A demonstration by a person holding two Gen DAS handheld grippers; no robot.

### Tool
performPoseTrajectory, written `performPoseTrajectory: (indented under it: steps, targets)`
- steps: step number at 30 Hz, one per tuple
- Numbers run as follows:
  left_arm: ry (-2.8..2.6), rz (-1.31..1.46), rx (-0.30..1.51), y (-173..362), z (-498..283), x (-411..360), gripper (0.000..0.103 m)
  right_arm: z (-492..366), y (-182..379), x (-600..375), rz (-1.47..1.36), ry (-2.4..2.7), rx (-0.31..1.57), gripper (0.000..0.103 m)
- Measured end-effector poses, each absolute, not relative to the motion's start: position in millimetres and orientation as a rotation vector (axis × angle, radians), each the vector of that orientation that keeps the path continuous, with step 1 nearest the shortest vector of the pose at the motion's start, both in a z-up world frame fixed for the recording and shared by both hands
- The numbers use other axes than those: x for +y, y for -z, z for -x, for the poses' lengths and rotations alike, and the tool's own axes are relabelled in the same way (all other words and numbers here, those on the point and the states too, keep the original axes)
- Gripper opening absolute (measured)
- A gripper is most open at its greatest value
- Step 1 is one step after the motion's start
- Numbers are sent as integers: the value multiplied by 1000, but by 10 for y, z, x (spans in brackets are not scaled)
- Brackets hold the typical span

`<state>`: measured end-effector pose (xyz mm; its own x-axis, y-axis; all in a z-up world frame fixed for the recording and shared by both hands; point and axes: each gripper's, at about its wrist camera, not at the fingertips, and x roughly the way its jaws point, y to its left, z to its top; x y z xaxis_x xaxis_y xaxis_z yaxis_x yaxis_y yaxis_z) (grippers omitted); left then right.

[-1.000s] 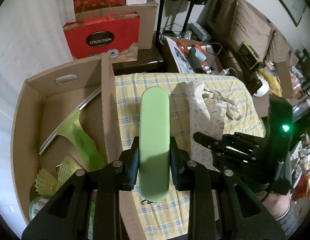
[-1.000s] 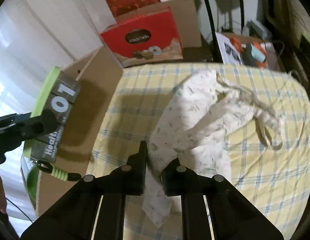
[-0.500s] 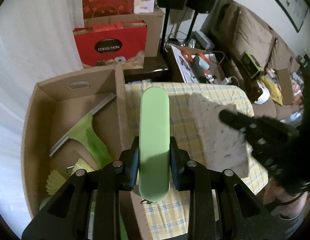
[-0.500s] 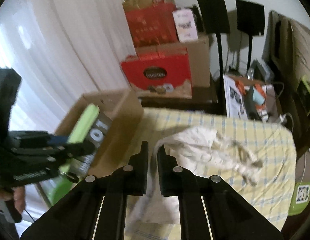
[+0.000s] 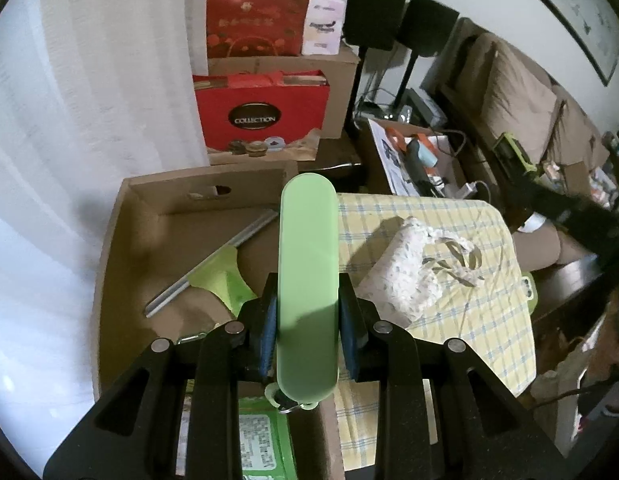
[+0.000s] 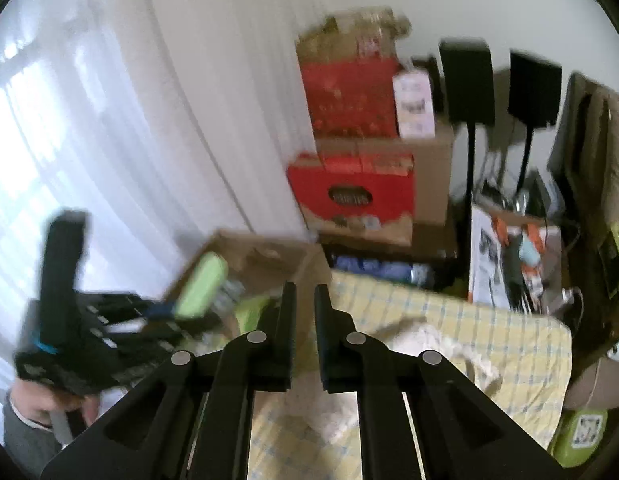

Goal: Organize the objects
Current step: 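Close the right gripper on the floral cloth bag and lift it, then carry the pencil case with the left gripper while the right gripper carries the bag to the box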

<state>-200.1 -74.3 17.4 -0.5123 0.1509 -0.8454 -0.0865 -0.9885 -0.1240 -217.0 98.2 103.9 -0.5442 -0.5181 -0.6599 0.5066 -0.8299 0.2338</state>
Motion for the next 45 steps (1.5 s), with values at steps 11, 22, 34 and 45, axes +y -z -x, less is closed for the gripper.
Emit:
performPoseTrajectory:
  steps: [11, 22, 34, 45]
  targets:
    - [-2581, 1503, -109, 24, 2037, -720, 25, 2344, 172, 1092, -1292, 2357, 46, 76]
    - [-2578, 1511, -108, 70, 2050, -722, 25, 2399, 924, 755, -1399, 2317, 149, 80]
    - [-2571, 1509, -117, 140, 2038, -732, 25, 2401, 985, 655, -1341, 2361, 217, 5]
    - [-2608, 1504, -155, 68, 1994, -878, 25, 2342, -223, 851, -1058, 2436, 98, 4]
